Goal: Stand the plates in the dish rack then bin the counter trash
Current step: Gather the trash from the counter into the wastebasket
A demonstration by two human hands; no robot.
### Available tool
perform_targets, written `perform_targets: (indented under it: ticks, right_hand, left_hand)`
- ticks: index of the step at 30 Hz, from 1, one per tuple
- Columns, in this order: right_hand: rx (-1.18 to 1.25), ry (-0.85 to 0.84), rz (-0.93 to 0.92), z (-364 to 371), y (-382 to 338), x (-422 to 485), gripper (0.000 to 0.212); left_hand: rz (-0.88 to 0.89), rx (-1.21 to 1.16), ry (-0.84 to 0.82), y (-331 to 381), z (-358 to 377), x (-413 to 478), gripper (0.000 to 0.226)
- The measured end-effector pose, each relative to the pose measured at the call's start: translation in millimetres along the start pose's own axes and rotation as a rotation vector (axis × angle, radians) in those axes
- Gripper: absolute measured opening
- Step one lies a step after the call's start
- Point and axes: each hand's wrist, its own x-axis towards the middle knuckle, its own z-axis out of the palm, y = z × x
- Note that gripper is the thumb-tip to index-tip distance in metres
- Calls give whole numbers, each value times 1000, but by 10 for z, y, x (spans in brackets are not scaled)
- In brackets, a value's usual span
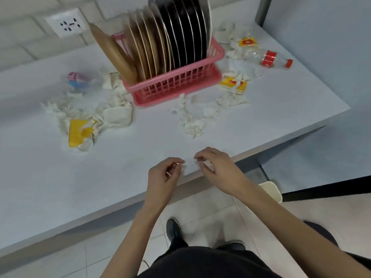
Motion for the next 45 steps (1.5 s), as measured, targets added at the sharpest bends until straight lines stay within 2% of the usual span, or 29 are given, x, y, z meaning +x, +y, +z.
perform_targets:
  ticks: [9, 16, 22, 25, 31, 37, 40, 45]
  right_hand:
    - [19, -62, -53, 651, -799, 963, 16]
    - [11, -43, -75, 1039, -1023, 1573, 16]
    - [-189, -68, -69, 1124, -1108, 2156, 32]
    - [-287, -118, -65, 1135, -1140, 2418, 42]
    - [-416, -225, -73, 1195, -1180, 2708, 56]
    - [-518, -274, -87, 1325, -1168, 2784, 46]
    - [-540, -252, -98, 1351, -1148, 2774, 42]
    - [-499, -194, -120, 1280, -1155, 2694, 40]
  left_hand:
    - [10, 95, 114, -474, -1249, 382, 18]
    - [-13, 102, 192, -903, -1869, 604, 21]
    - [-10, 180, 337, -1212, -2336, 911, 18]
    - [-46, 226, 363, -1307, -2543, 1119, 27]
    - [-123, 385, 289, -1398, -2679, 1408, 43]
    - [-214, 470, 202, -1348, -2640, 1588, 63]
    - [-240, 504, 188, -1316, -2602, 1615, 55]
    - [-201, 453, 271, -1282, -2627, 1560, 37]
